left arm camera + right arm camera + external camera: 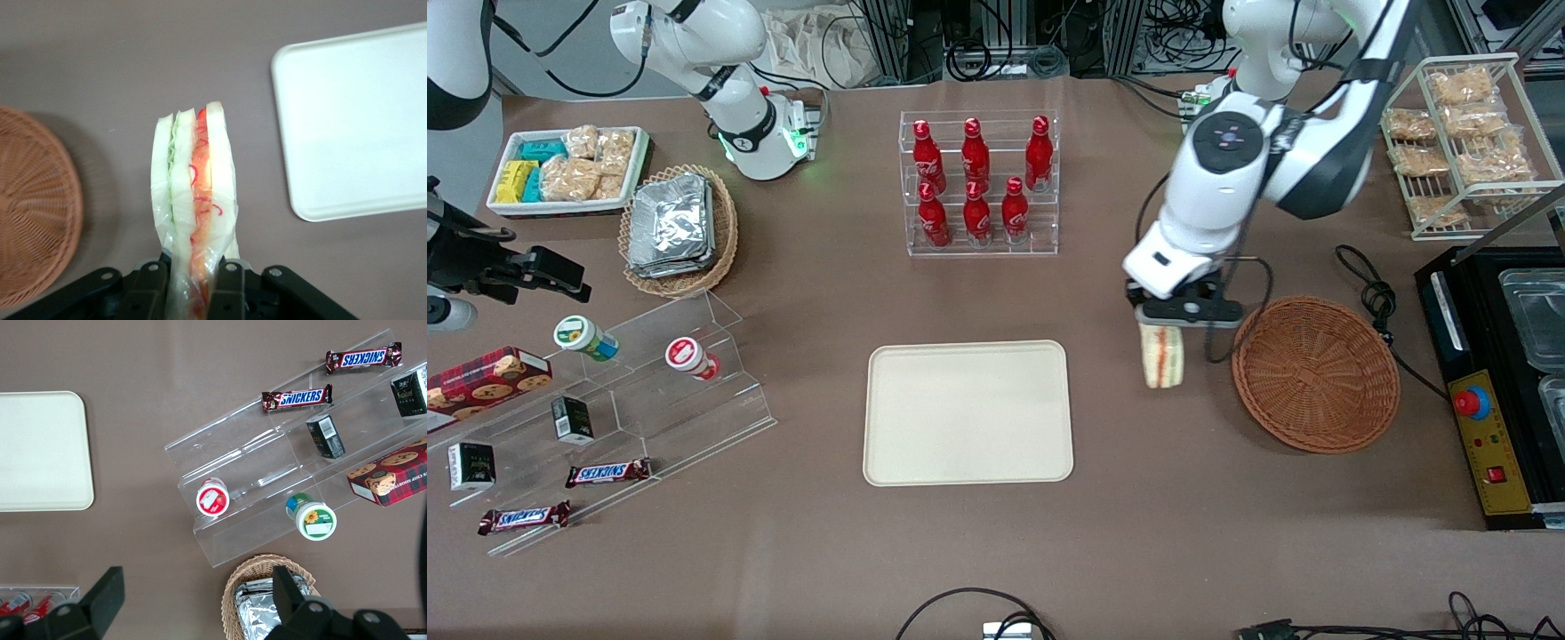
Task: Place sandwich from basket to tray
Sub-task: 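Carry the held sandwich with the left gripper over the cream tray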
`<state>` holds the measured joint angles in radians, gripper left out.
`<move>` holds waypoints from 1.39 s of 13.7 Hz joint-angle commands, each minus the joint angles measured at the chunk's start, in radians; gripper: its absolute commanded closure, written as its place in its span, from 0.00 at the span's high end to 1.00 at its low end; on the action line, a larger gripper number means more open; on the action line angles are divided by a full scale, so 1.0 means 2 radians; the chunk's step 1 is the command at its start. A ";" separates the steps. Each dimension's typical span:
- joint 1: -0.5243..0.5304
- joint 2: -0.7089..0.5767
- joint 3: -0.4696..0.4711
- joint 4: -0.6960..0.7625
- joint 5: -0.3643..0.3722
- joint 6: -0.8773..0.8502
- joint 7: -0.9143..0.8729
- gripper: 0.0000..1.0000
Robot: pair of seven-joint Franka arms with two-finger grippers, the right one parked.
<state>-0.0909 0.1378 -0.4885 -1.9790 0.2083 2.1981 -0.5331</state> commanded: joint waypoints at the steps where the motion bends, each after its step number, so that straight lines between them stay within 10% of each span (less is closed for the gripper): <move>1: -0.042 0.084 -0.003 0.077 0.053 -0.018 -0.010 0.00; 5: -0.097 0.205 -0.002 0.196 0.132 -0.057 -0.082 0.00; 19: -0.138 0.367 0.002 0.319 0.154 -0.046 -0.103 0.00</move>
<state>-0.3467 0.8386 -0.4909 -1.3896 0.4941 2.1204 -0.7219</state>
